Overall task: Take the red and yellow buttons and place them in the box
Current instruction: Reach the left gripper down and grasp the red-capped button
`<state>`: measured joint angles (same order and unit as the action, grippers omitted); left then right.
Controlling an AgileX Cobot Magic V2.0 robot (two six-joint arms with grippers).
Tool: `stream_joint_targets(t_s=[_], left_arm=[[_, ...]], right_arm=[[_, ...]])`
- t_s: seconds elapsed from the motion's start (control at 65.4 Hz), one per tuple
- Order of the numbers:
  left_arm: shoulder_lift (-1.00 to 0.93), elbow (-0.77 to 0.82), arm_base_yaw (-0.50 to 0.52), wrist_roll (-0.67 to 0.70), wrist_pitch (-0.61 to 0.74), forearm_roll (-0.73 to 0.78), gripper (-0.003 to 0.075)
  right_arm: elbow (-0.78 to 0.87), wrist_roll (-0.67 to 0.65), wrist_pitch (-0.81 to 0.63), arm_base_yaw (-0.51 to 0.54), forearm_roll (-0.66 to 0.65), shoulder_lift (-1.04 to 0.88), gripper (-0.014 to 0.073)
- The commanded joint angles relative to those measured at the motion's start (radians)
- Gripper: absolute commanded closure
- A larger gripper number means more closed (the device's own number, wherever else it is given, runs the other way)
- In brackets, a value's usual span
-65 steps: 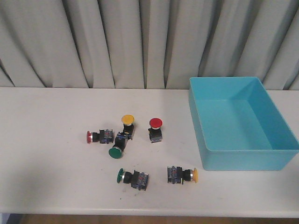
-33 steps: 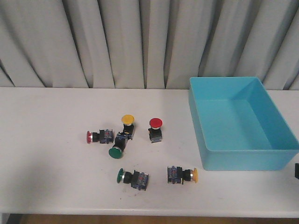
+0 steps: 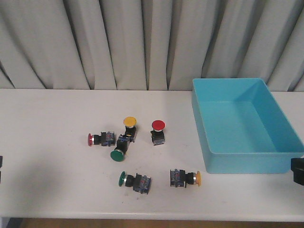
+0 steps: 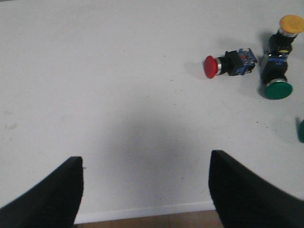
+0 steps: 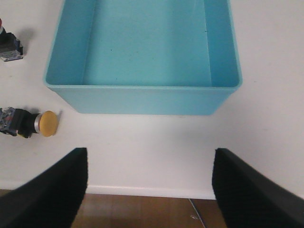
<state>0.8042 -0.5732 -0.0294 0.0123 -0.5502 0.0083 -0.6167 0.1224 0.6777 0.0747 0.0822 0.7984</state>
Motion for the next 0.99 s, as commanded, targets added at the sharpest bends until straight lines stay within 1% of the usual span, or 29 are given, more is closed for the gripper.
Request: stream_joint_targets(t_s=[0.0, 0.168, 0.321, 0.413, 0.52, 0.795, 0.979], left_arm=[[0.0, -0.036, -0.052, -0.098, 0.059, -0.074, 0.0143], [0.0, -0.036, -0.181, -0.318, 0.103, -0.19, 0.016], [0.04, -0.055, -0.292, -0.461, 0.121, -0.277, 0.018], [0.104, -0.096, -0.344, -0.48, 0.111, -0.279, 0.0192], [0.202, -0.165, -0.379, -0.503, 0.111, -0.276, 0.0204], [0.494, -0.38, -0.439, -0.573, 0.115, -0.276, 0.0208], [0.682, -0.538, -0.466, -0.58, 0.115, -0.276, 0.0208]], right_arm=[[-0.032, 0.011, -0.051, 0.002, 0.002, 0.0, 0.0008], [-0.032, 0.011, -0.051, 0.002, 0.004, 0.0, 0.0018], [-0.032, 0.011, -0.05, 0.002, 0.009, 0.0, 0.0039], [-0.032, 0.011, -0.049, 0.002, 0.009, 0.0, 0.0052], [-0.032, 0.011, -0.042, 0.002, 0.009, 0.0, 0.0064], [-0.032, 0.011, -0.021, 0.002, 0.009, 0.0, 0.0083], [-0.032, 0.011, -0.021, 0.002, 0.009, 0.0, 0.0085]])
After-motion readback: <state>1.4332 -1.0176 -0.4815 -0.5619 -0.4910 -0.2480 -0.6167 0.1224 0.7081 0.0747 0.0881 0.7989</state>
